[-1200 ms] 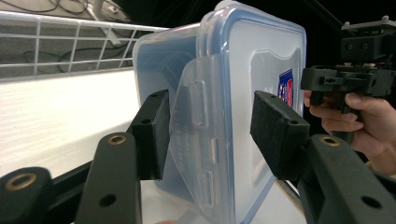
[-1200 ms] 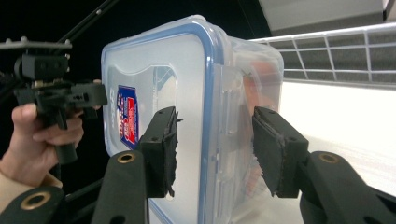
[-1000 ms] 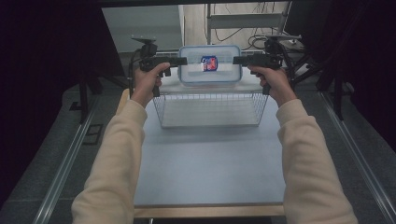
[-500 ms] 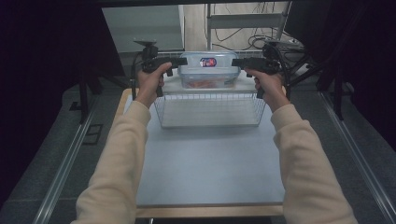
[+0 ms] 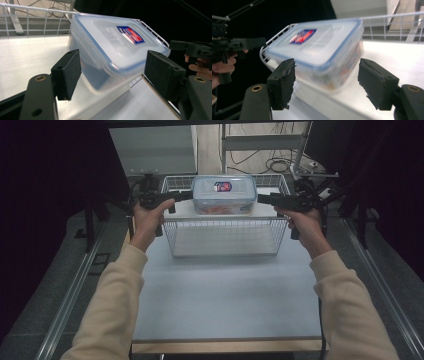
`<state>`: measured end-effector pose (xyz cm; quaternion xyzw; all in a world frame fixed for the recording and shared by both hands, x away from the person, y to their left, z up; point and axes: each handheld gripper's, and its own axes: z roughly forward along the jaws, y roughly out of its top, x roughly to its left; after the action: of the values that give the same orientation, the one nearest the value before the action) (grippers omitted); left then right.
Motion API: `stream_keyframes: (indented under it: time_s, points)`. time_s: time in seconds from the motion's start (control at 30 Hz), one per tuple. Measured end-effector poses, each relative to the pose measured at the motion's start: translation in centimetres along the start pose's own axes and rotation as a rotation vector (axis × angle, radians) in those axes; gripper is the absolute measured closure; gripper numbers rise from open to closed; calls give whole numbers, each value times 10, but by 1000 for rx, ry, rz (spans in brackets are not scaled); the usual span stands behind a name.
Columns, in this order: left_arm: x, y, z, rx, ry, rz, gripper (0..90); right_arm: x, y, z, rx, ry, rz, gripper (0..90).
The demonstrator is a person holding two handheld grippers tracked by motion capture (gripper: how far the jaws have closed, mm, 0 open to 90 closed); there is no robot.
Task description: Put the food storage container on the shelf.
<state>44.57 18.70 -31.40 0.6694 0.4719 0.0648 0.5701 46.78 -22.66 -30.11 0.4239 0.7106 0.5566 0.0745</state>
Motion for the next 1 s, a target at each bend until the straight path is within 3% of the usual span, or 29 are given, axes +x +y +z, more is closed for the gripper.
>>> stream_keyframes:
  time_s: [0.1,0.27,0.3,0.4,0.57,0.8,1.0]
  points:
    - [-9,-15,-11,19,10,22,294,1,-13,-8,12,12,-23,281]
    - [-23,-44,-26,33,-20,83,295,7,-41,-23,28,18,-79,272]
    - [-28,-57,-32,30,-26,107,295,8,-48,-26,31,25,-87,269]
    - [-32,-74,-37,31,-31,130,299,12,-70,-37,34,58,-109,266]
    - [-34,-117,-47,42,-45,139,299,9,-109,-52,47,101,-114,263]
    - [-29,-178,-53,118,-62,128,292,6,-160,-61,107,96,-146,257]
    - [-25,-207,-46,179,-70,106,281,7,-196,-54,164,107,-149,253]
